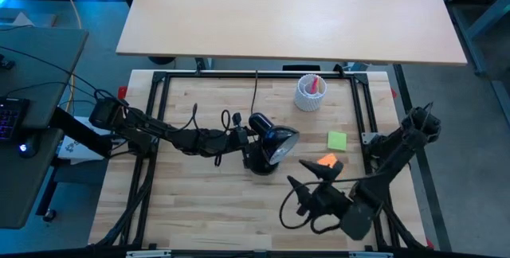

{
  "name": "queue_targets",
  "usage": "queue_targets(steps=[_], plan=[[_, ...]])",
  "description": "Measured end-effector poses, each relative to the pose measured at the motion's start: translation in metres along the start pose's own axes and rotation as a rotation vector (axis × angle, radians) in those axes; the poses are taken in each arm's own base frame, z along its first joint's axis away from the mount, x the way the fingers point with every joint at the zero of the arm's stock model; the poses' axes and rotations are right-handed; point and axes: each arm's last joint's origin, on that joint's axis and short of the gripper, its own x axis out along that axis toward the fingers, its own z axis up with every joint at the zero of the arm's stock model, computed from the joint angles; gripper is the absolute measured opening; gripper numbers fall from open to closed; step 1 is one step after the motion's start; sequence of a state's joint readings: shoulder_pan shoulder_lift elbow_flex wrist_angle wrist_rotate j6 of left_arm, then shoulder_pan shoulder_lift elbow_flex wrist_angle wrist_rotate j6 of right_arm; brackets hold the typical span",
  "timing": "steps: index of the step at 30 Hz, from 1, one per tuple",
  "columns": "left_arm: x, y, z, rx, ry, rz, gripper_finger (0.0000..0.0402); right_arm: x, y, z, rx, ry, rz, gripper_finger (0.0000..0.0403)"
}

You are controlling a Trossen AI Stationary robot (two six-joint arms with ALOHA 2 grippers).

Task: Screw lightbulb
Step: Remove the lightbulb from the desk lamp

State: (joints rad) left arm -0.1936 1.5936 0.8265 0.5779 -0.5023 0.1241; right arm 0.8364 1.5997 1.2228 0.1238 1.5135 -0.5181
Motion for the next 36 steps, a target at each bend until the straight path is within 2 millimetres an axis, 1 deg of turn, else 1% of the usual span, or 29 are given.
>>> queue_targets(steps=[5, 7, 8, 12, 16, 21, 26, 29, 32, 34, 36], plan=[[0.003, 0.01, 0.0, 0.001, 0.005, -0.235, 0.0124, -0.01, 0.004, -0.007, 0.075, 0.0, -0.01, 0.0298], [0.003, 0.017, -0.001, -0.007, 0.025, -0.262, 0.0143, -0.012, 0.005, -0.009, 0.089, -0.003, -0.006, 0.0298], [0.003, 0.02, -0.001, -0.009, 0.034, -0.257, 0.0152, -0.013, 0.005, -0.01, 0.092, -0.005, -0.003, 0.0298], [-0.005, 0.034, 0.008, -0.017, 0.039, -0.227, 0.0184, -0.018, 0.006, -0.011, 0.137, -0.014, 0.006, 0.0298], [-0.019, 0.044, 0.017, -0.026, 0.083, -0.207, 0.0207, -0.025, 0.007, -0.012, 0.161, -0.025, 0.012, 0.0298], [-0.042, 0.056, 0.025, -0.048, 0.161, -0.179, 0.0215, -0.031, 0.008, -0.016, 0.172, -0.034, 0.02, 0.0298], [-0.055, 0.063, 0.029, -0.088, 0.197, -0.084, 0.0215, -0.03, 0.01, -0.021, 0.189, -0.033, 0.019, 0.0298], [-0.057, 0.062, 0.029, -0.047, 0.173, -0.12, 0.0215, -0.03, 0.01, -0.024, 0.189, -0.032, 0.019, 0.0298], [-0.059, 0.052, 0.027, -0.007, 0.066, -0.2, 0.0215, -0.03, 0.01, -0.026, 0.197, -0.032, 0.02, 0.0298], [-0.056, 0.045, 0.024, -0.025, -0.005, -0.188, 0.0215, -0.03, 0.01, -0.026, 0.204, -0.032, 0.02, 0.0298], [-0.053, 0.037, 0.015, -0.027, -0.019, -0.15, 0.0215, -0.03, 0.01, -0.026, 0.21, -0.032, 0.02, 0.0298]])
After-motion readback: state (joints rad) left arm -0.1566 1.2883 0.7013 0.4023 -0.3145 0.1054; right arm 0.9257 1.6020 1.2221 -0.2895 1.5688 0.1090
